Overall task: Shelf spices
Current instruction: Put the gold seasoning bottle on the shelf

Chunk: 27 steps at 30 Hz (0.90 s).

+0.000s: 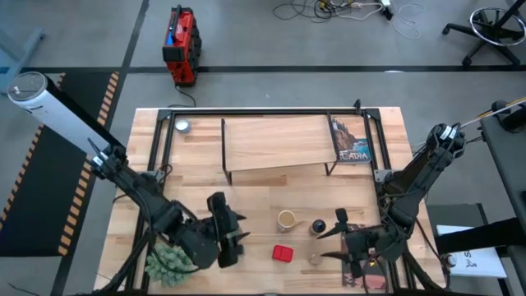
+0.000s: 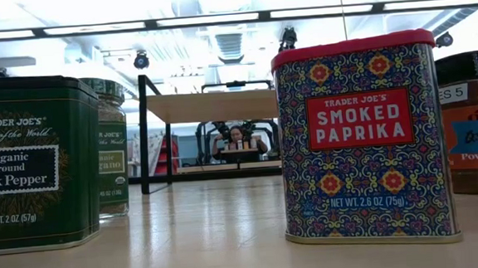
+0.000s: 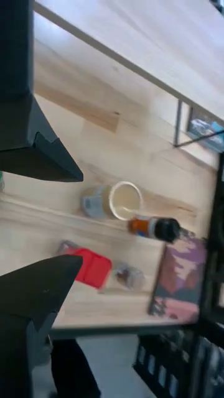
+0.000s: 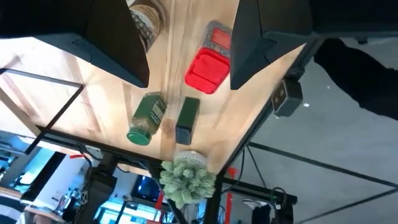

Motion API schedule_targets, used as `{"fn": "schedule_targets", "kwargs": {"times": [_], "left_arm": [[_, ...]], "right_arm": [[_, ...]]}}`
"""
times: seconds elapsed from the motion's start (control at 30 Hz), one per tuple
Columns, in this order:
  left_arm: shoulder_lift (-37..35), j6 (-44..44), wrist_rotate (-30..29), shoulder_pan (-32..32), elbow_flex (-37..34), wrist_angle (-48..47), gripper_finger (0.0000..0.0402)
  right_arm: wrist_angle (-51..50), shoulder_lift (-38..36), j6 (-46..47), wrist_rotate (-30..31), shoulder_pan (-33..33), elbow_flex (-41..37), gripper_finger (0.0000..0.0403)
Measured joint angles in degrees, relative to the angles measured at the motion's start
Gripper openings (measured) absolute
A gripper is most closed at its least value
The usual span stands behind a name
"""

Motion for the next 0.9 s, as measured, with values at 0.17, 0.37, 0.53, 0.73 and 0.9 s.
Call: {"fn": "schedule_targets", "kwargs": {"times": [0.17, 0.37, 0.53, 0.73, 0.9], "left_arm": [[1.4, -0.3, 0.3, 0.1, 0.0, -0.3, 0.0192], [1.6, -0.1, 0.4, 0.7, -0.1, -0.3, 0.0192], [1.7, 0.9, 1.0, 2.3, -0.1, 0.4, 0.0192], [3.0, 9.2, 3.0, 4.4, -0.1, 5.1, 0.0192], [4.8, 16.1, 7.4, 8.0, -0.1, 7.7, 0.0192]], "right_arm": [[0.0, 0.0, 2.4, -2.1, 0.0, -0.3, 0.0199], [0.1, 0.0, 8.0, -0.1, 0.1, -3.0, 0.0199], [0.4, 0.0, 14.4, 6.8, 0.1, -5.6, 0.0199], [0.5, 0.0, 18.9, 10.3, 0.1, -7.0, 0.0199], [0.4, 0.0, 19.2, 12.9, 0.1, -7.1, 0.0199]]}}
